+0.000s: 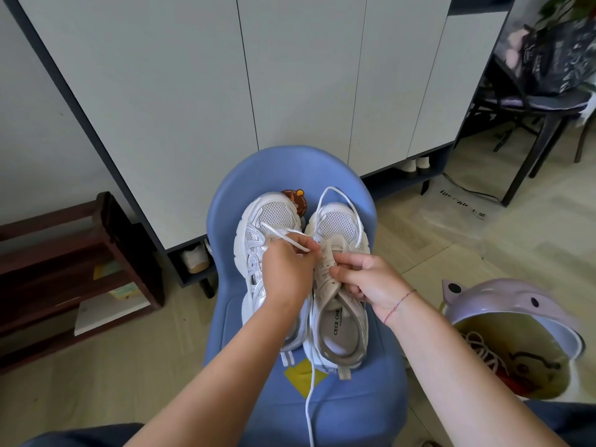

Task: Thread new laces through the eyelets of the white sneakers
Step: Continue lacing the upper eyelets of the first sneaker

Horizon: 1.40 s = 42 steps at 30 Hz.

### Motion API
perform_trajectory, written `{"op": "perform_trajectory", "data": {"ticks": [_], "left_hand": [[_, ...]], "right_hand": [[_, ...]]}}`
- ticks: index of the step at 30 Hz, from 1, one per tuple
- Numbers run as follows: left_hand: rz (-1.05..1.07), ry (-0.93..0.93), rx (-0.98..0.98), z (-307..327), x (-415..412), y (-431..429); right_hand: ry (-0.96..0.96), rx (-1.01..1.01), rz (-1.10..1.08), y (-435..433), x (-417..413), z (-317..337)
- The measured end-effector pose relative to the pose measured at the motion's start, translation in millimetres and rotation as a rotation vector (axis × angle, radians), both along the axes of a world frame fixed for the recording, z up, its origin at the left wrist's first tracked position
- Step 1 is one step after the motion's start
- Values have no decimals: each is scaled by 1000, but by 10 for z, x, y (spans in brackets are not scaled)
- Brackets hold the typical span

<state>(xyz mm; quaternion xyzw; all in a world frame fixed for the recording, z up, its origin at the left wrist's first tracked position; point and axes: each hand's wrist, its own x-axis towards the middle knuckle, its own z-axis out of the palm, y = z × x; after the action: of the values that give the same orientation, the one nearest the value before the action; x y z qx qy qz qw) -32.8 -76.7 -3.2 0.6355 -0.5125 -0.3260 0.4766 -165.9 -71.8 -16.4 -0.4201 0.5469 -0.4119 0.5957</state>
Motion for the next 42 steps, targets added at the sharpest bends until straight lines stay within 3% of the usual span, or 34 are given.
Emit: {"op": "perform_trajectory", "data": {"ticks": [4, 10, 17, 26, 33, 42], "left_hand": [[0, -53, -3, -19, -17, 29], [-54, 41, 60, 29, 51, -17], [-84, 69, 60, 20, 67, 31], [-259, -363, 120, 168, 92, 241], [-330, -379, 62, 128, 80, 228], [-246, -395, 59, 12, 52, 230]], "right_hand": [[29, -23, 20, 14, -4, 13], [125, -46, -6, -18, 40, 32], [90, -58, -121, -7, 133, 9], [87, -136, -213, 15, 182, -72], [112, -256, -321, 48, 145, -119], [164, -309, -465, 147, -20, -164]]}}
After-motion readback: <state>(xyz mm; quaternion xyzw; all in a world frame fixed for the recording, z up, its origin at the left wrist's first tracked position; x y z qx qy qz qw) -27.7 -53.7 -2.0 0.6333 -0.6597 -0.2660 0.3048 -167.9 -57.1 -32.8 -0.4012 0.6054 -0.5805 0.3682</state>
